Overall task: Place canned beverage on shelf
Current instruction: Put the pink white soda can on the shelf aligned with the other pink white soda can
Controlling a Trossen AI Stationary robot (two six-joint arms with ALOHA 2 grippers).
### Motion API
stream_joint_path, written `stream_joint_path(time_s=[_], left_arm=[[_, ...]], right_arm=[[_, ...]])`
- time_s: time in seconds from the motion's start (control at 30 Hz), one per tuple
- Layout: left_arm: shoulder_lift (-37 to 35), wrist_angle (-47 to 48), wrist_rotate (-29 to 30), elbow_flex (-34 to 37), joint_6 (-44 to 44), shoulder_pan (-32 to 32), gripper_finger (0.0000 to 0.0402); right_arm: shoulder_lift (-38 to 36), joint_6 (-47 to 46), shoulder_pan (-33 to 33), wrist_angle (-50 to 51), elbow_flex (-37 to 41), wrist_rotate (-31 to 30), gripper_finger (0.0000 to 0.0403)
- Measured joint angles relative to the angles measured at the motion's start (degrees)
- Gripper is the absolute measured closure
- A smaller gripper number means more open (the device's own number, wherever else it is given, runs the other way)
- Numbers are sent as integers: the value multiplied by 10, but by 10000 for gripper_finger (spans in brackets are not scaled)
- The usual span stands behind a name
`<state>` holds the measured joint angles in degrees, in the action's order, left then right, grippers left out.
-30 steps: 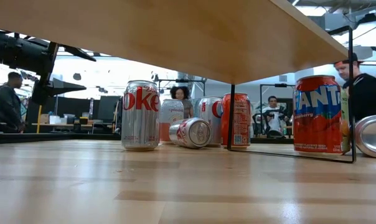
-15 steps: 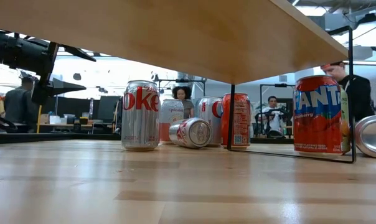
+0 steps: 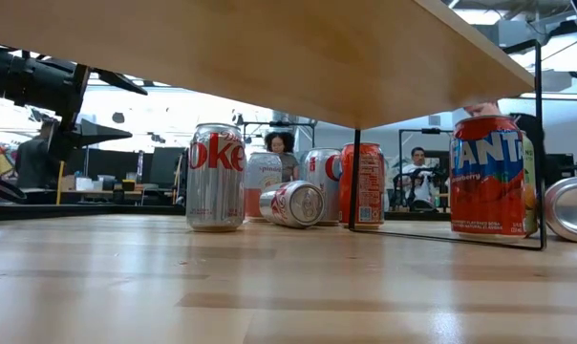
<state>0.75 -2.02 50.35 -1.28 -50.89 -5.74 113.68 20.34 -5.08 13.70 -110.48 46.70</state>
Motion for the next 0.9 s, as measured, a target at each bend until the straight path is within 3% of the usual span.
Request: stream_joint_path(time_s=[0.9], left_arm=[[0,0,7,0,2,0,51]], right_arm=[[30,-38,3,-20,0,34,203]])
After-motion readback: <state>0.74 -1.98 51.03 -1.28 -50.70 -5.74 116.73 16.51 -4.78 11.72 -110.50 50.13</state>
